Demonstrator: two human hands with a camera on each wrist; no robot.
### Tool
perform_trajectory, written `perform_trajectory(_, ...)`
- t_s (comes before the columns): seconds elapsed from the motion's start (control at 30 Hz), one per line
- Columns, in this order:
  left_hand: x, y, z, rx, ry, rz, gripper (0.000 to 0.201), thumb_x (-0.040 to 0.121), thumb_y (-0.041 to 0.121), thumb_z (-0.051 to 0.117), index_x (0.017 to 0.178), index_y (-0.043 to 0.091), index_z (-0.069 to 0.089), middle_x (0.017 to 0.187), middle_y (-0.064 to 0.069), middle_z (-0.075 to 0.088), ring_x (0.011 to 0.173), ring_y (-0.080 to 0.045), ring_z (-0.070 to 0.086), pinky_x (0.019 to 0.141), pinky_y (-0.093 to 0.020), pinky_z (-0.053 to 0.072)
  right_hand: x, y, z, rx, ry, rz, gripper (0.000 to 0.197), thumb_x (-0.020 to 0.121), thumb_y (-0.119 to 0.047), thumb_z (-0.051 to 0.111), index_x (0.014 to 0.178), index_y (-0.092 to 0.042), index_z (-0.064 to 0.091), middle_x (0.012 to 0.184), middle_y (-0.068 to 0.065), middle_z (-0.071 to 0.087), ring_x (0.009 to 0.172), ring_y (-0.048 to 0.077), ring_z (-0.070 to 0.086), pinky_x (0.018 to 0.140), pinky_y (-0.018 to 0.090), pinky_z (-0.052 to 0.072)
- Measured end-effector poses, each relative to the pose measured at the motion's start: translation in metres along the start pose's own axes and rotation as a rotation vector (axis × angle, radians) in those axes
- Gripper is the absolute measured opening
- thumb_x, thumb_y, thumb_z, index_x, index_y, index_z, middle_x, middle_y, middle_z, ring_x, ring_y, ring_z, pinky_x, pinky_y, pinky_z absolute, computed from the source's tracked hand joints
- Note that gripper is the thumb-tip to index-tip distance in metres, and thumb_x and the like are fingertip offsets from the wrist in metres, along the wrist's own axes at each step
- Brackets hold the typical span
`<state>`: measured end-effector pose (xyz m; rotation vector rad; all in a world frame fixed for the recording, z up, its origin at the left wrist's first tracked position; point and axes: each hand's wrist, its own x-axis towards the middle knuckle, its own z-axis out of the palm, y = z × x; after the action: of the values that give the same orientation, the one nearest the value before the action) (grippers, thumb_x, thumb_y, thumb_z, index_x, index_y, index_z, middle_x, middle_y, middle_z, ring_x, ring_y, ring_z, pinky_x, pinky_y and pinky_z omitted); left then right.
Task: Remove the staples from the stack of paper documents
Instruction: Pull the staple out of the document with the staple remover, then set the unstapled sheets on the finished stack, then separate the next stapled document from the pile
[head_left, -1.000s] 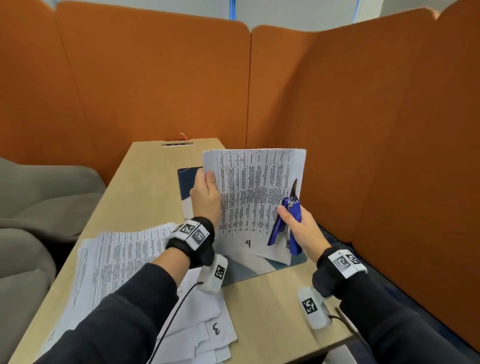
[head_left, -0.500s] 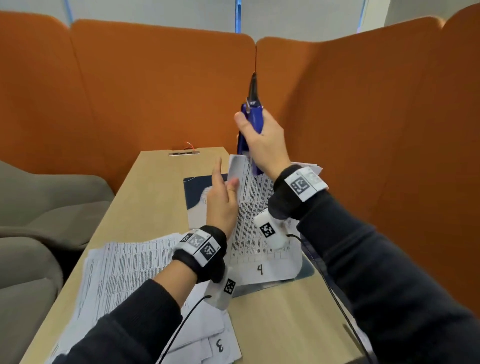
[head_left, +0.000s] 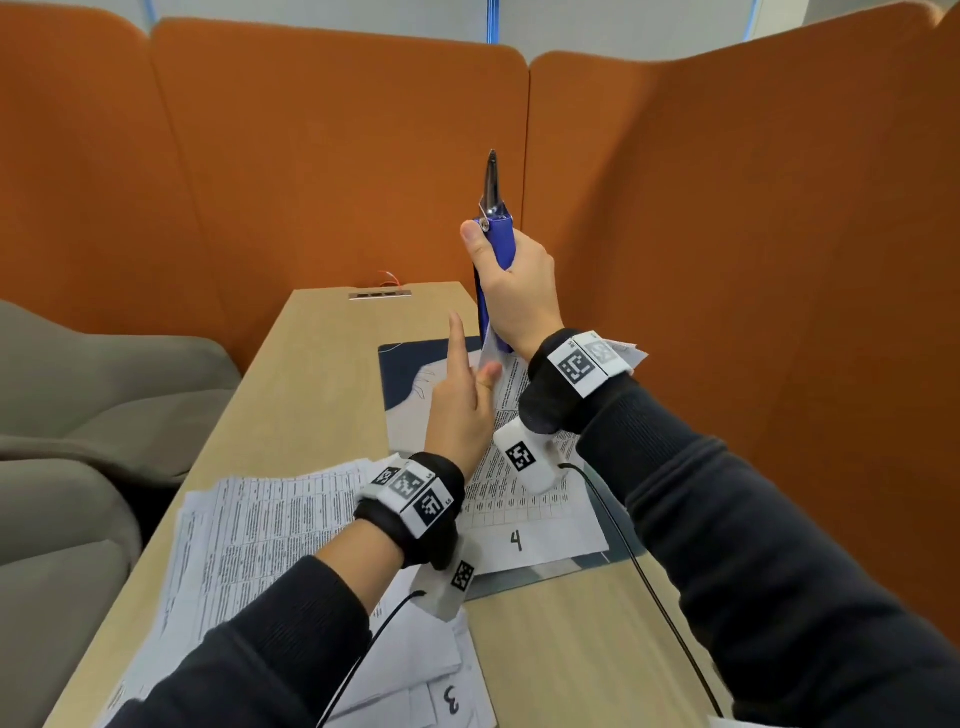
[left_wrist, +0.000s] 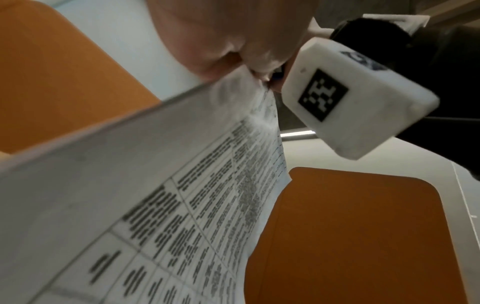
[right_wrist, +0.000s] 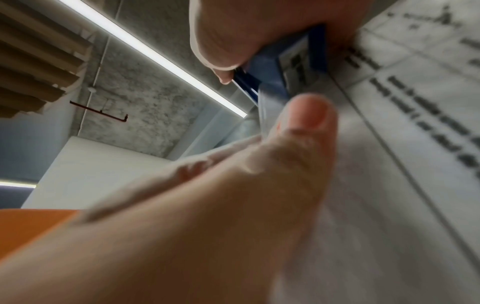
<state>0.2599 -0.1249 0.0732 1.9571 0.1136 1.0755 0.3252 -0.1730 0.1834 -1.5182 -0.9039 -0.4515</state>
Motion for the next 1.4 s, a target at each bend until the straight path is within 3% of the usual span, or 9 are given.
perform_trajectory(0.27, -0.031, -0.046, -0.011, 0.054, -0.208, -0.248, 0.02, 0.092, 0.001, 0.042, 0.103, 0.017, 0.048, 0.083, 0.0, 0.058, 0.069, -0.016, 0.055, 0.061, -0.026, 0.046, -0.004, 0.024, -0.009, 0.215, 0.053, 0.199, 0.028, 0.097, -0.04, 0.055, 0.076, -0.022, 0.05, 0.071, 0.001, 0.054, 0.066, 0.016, 0.054, 0.069, 0.034, 0.048)
perform_trajectory(0.4, -0.01, -0.073, -0.018, -0.012, -0.026, -0.46, 0.029, 0.093, 0.001, 0.04, 0.12, 0.006, 0.048, 0.103, -0.001, 0.056, 0.091, -0.019, 0.056, 0.082, -0.032, 0.049, -0.005, 0.059, -0.022, 0.698, 0.32, 0.697, 0.041, 0.09, -0.053, 0.055, 0.11, -0.018, 0.057, 0.087, 0.009, 0.053, 0.078, 0.027, 0.057, 0.075, 0.044, 0.052)
perform_trajectory(0.63, 0.051, -0.138, -0.026, 0.082, -0.154, -0.674, 0.05, 0.085, 0.013, 0.051, 0.134, 0.01, 0.045, 0.127, -0.011, 0.058, 0.112, -0.029, 0.057, 0.098, -0.045, 0.047, -0.055, 0.097, -0.032, 1.051, 0.234, 1.334, 0.026, 0.091, -0.021, 0.049, 0.113, -0.007, 0.047, 0.125, 0.019, 0.052, 0.118, 0.036, 0.05, 0.092, 0.055, 0.041)
perform_trajectory(0.8, 0.031, -0.114, -0.085, 0.179, -0.264, -0.774, 0.049, 0.093, 0.012, 0.057, 0.138, 0.002, 0.042, 0.135, -0.017, 0.05, 0.123, -0.031, 0.049, 0.102, -0.037, 0.04, -0.082, 0.095, -0.021, 1.004, 0.032, 1.402, 0.015, 0.092, -0.013, 0.046, 0.096, -0.003, 0.056, 0.094, 0.018, 0.065, 0.088, 0.033, 0.06, 0.074, 0.045, 0.048)
perform_trajectory(0.93, -0.004, -0.104, -0.164, 0.453, -0.195, -0.809, 0.05, 0.091, 0.023, 0.061, 0.133, 0.0, 0.048, 0.134, -0.018, 0.052, 0.121, -0.031, 0.05, 0.1, -0.036, 0.038, -0.116, 0.095, 0.007, 0.819, -0.241, 1.384, 0.036, 0.08, 0.001, 0.052, 0.116, -0.002, 0.056, 0.11, 0.017, 0.064, 0.093, 0.032, 0.062, 0.088, 0.043, 0.052)
perform_trajectory(1.03, -0.037, -0.1, -0.207, 0.64, -0.226, -0.911, 0.06, 0.091, 0.029, 0.061, 0.136, -0.005, 0.042, 0.136, -0.023, 0.049, 0.122, -0.035, 0.049, 0.099, -0.037, 0.038, -0.14, 0.081, 0.039, 0.728, -0.418, 1.377, 0.019, 0.086, 0.001, 0.052, 0.104, -0.004, 0.056, 0.09, 0.015, 0.064, 0.082, 0.027, 0.064, 0.08, 0.037, 0.056)
perform_trajectory(1.13, -0.064, -0.105, -0.227, 0.704, -0.281, -0.954, 0.05, 0.09, 0.032, 0.063, 0.123, -0.003, 0.051, 0.118, -0.019, 0.059, 0.112, -0.034, 0.054, 0.09, -0.035, 0.042, -0.161, 0.065, 0.072, 0.62, -0.615, 1.331, 0.01, 0.093, -0.014, 0.06, 0.101, -0.007, 0.059, 0.08, 0.01, 0.067, 0.07, 0.023, 0.065, 0.066, 0.032, 0.057)
perform_trajectory(1.23, -0.075, -0.105, -0.231, 0.646, -0.253, -0.893, 0.035, 0.085, 0.03, 0.069, 0.105, 0.009, 0.049, 0.092, -0.001, 0.051, 0.103, -0.027, 0.052, 0.09, -0.037, 0.042, -0.181, 0.058, 0.096, 0.356, -0.793, 1.207, 0.017, 0.092, -0.027, 0.065, 0.101, -0.013, 0.061, 0.103, 0.008, 0.069, 0.084, 0.022, 0.065, 0.082, 0.037, 0.053)
perform_trajectory(1.4, -0.077, -0.103, -0.232, 0.374, -0.157, -0.841, 0.062, 0.081, 0.026, 0.074, 0.133, 0.008, 0.046, 0.131, -0.008, 0.055, 0.119, -0.031, 0.054, 0.103, -0.044, 0.043, -0.187, 0.057, 0.099, 0.198, -0.895, 1.085, 0.034, 0.079, -0.019, 0.073, 0.102, -0.004, 0.054, 0.105, 0.026, 0.056, 0.093, 0.037, 0.056, 0.087, 0.048, 0.048)
